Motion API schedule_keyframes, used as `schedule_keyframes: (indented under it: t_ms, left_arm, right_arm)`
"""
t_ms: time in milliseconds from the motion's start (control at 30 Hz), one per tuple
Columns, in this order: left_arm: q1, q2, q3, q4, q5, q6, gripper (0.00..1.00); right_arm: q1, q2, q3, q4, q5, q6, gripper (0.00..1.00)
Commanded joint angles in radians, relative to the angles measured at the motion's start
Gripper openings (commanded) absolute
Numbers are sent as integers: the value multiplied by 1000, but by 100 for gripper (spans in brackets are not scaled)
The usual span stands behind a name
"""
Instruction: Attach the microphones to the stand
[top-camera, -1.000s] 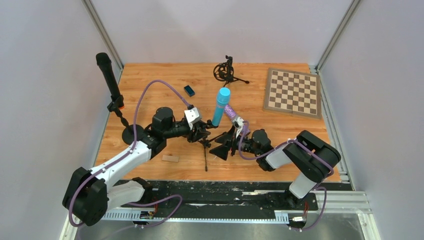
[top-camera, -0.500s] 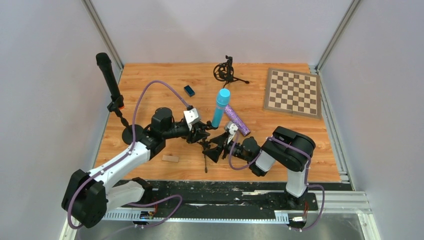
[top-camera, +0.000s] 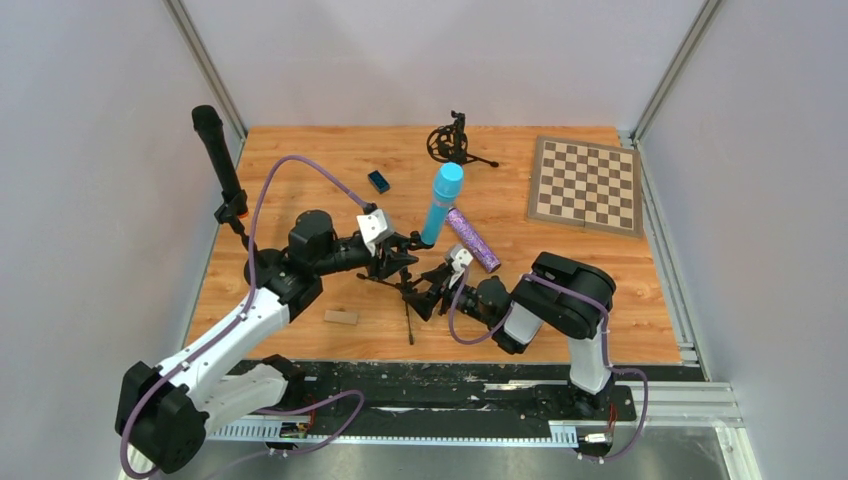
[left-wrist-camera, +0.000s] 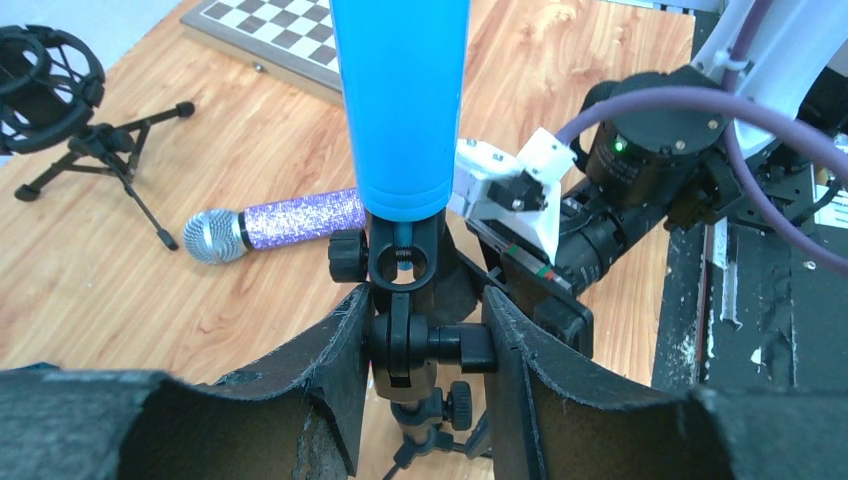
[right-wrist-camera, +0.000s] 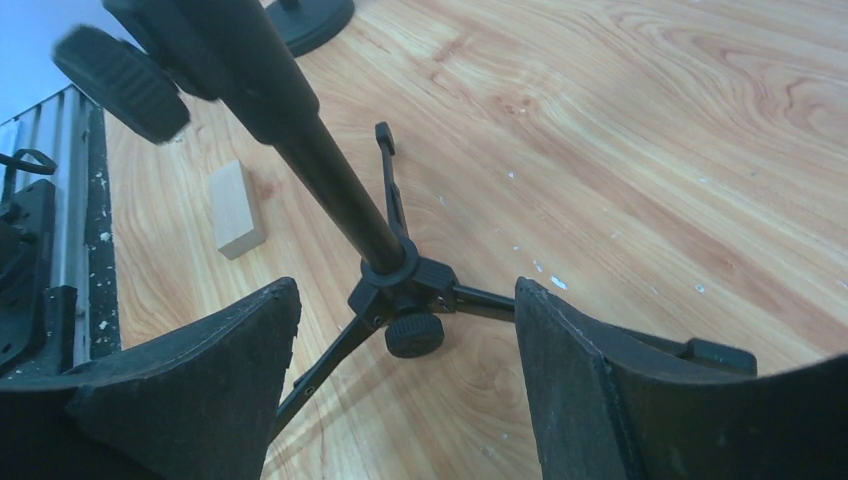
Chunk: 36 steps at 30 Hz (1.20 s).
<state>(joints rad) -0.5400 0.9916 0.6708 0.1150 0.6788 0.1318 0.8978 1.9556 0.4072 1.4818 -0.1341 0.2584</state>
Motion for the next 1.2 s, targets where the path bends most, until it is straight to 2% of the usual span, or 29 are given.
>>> schedule_keyframes:
  t_ms: [0, 433, 533, 667, 900, 1067, 1167]
  left_arm:
    - [-1, -44, 87, 69, -5, -10, 17]
    - [0, -93, 148, 20, -108, 8, 10]
    - [0, -98, 151, 7, -140, 8, 4]
    - [-1, -88, 149, -11, -170, 9, 3]
    - [10, -63, 128, 14, -250, -24, 0]
    - [77, -16, 157, 25, -209, -91, 0]
    - [96, 5, 185, 22, -232, -87, 0]
  right_arm:
    - [16, 26, 16, 170, 55, -9, 77]
    - [23, 48, 25, 161, 69, -5, 77]
    - [23, 40, 21, 161, 70, -3, 78]
    - [23, 10, 11, 161, 70, -12, 81]
    - [23, -146, -33, 88, 87, -42, 86]
    - [20, -296, -55, -83, 98, -53, 90]
    - [19, -388, -71, -198, 104, -52, 92]
